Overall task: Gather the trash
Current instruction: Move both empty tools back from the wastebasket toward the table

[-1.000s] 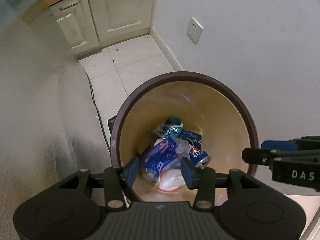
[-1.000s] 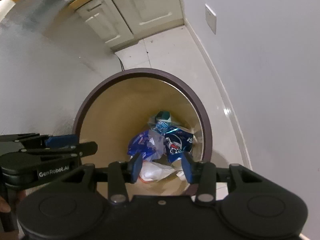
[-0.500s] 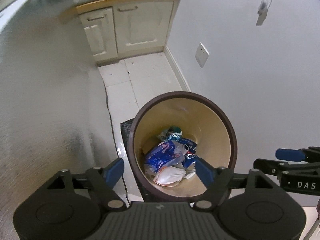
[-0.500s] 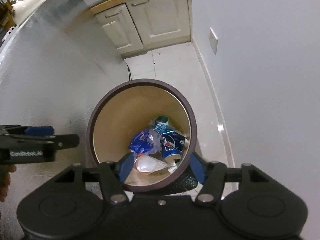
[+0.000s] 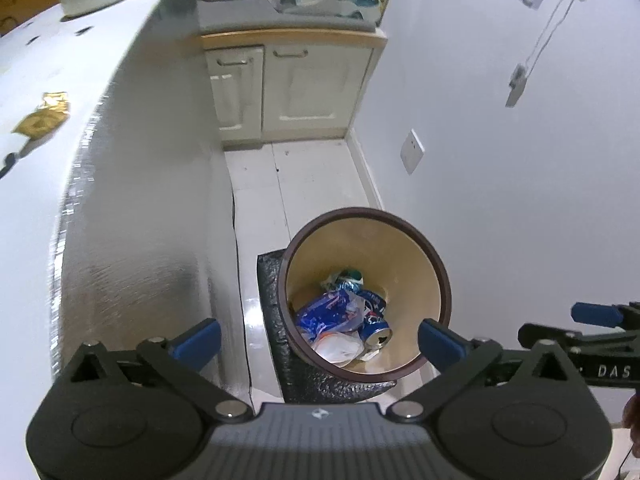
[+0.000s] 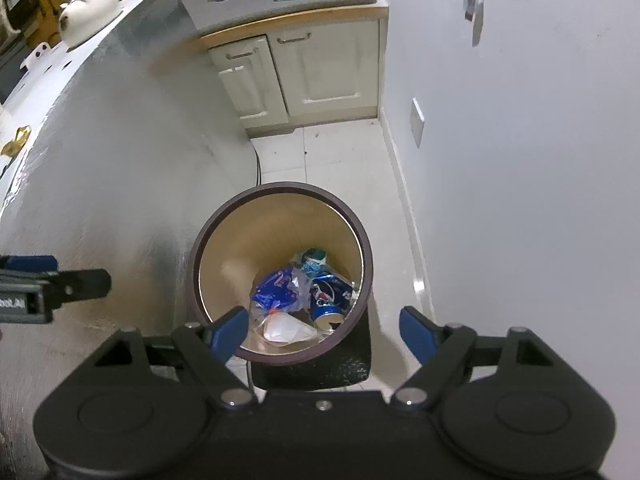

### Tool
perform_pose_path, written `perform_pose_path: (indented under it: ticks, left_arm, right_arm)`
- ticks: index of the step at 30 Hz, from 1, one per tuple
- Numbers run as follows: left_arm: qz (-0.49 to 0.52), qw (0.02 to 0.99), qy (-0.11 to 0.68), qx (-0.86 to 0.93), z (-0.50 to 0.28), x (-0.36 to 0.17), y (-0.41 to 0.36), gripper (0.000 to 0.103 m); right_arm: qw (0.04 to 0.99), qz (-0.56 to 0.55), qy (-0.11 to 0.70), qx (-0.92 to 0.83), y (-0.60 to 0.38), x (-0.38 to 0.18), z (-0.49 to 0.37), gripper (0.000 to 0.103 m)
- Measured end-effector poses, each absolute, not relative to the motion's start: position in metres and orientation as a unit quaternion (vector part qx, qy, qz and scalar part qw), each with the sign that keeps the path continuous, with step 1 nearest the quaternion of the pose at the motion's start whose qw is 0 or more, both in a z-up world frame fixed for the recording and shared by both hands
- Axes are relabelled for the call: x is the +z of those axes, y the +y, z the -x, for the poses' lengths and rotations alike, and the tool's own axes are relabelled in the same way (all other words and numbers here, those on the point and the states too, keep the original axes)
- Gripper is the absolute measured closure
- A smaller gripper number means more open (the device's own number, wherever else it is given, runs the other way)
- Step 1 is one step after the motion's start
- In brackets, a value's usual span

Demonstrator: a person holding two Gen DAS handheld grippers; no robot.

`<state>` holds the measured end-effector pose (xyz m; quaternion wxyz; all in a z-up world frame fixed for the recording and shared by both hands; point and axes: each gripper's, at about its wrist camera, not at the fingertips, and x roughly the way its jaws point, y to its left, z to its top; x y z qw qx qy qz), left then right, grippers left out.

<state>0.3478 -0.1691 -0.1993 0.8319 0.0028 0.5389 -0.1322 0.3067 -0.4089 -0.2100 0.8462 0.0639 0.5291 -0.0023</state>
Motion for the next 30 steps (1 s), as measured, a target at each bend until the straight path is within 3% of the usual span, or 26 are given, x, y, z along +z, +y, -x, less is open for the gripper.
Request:
perform_pose_path:
  ticks: [7,30]
  left_arm:
    - [0.006,0.842,0.524,-0.130,-0.328,-0.173,-0.155,0.000]
    - [0.029,0.881,0.449,-0.145,-0.271,-0.095,-0.093,0.000]
  right_arm:
    - [0.855,-0.047,0.517,-0.009,-0.402,-0.189,-0.290,0.000]
    - [0.895,-0.051,0.443,-0.024,-0.359,-0.110,-0.242,0.000]
